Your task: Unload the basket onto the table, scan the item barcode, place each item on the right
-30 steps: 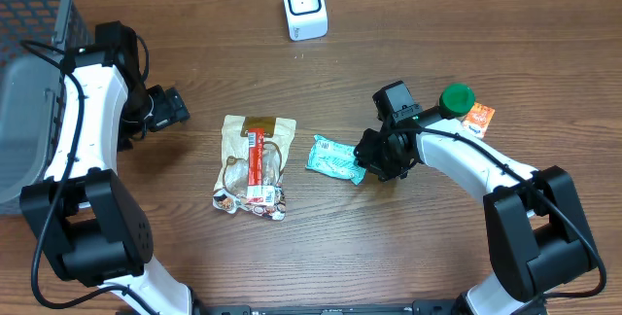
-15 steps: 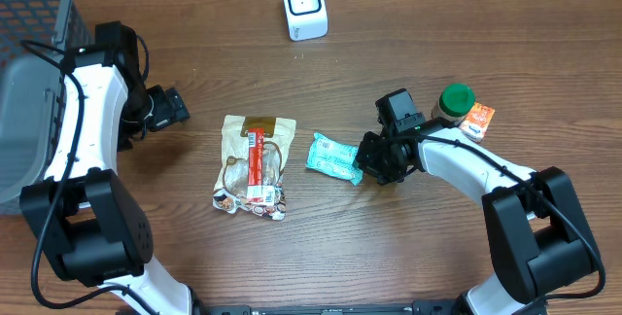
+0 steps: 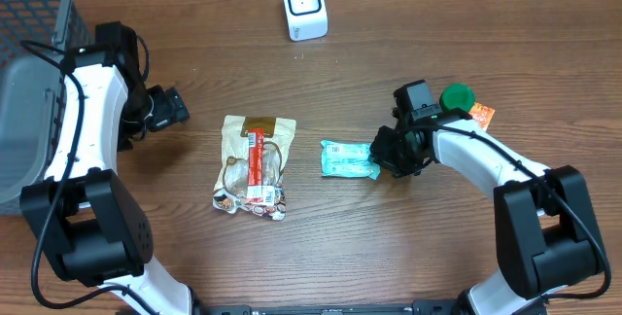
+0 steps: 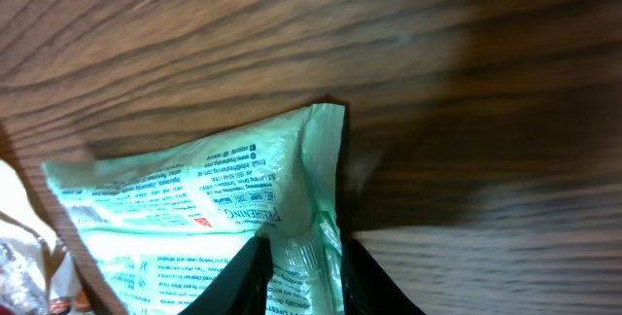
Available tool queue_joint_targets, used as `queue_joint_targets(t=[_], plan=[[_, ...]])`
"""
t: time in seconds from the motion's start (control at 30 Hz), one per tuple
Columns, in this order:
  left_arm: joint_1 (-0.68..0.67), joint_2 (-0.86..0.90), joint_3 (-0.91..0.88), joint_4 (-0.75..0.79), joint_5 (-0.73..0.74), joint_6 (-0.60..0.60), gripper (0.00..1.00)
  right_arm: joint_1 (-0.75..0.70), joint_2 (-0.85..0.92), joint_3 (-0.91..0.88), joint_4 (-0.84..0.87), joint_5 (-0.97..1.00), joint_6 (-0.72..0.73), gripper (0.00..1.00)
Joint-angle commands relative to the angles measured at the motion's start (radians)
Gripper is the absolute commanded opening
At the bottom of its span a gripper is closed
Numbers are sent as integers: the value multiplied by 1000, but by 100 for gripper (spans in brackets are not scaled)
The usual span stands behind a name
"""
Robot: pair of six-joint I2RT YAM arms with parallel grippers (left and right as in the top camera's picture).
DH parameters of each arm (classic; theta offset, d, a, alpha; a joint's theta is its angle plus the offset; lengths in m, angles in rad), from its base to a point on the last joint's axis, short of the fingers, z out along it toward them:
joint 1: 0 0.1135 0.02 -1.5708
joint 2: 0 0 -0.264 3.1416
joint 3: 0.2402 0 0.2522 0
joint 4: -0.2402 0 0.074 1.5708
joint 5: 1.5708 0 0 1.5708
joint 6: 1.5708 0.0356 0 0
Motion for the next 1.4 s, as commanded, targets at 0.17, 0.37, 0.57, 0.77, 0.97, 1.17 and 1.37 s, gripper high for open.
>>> queue_joint_targets(t=[0.17, 0.37, 0.57, 0.77, 0.97, 1.17, 1.37], plan=[[-3, -19, 14, 1, -9, 3, 100, 16, 3, -22, 2, 81, -35, 27], [-3, -19, 14, 1, -9, 3, 100, 16, 3, -72, 21, 84, -35, 22], [-3, -19, 14, 1, -9, 3, 100, 15, 3, -81, 21, 80, -35, 4], [-3, -19, 14, 1, -9, 3, 100, -59, -77, -17, -45, -112, -133, 4], [-3, -19, 14, 1, -9, 3, 100, -129, -249, -16, -71, -397, -336, 4], [-3, -19, 14, 1, -9, 3, 100, -132, -383, -16, -93, -480, -335, 4], [-3, -19, 14, 1, -9, 3, 100, -132, -471, -16, -111, -637, -335, 4]])
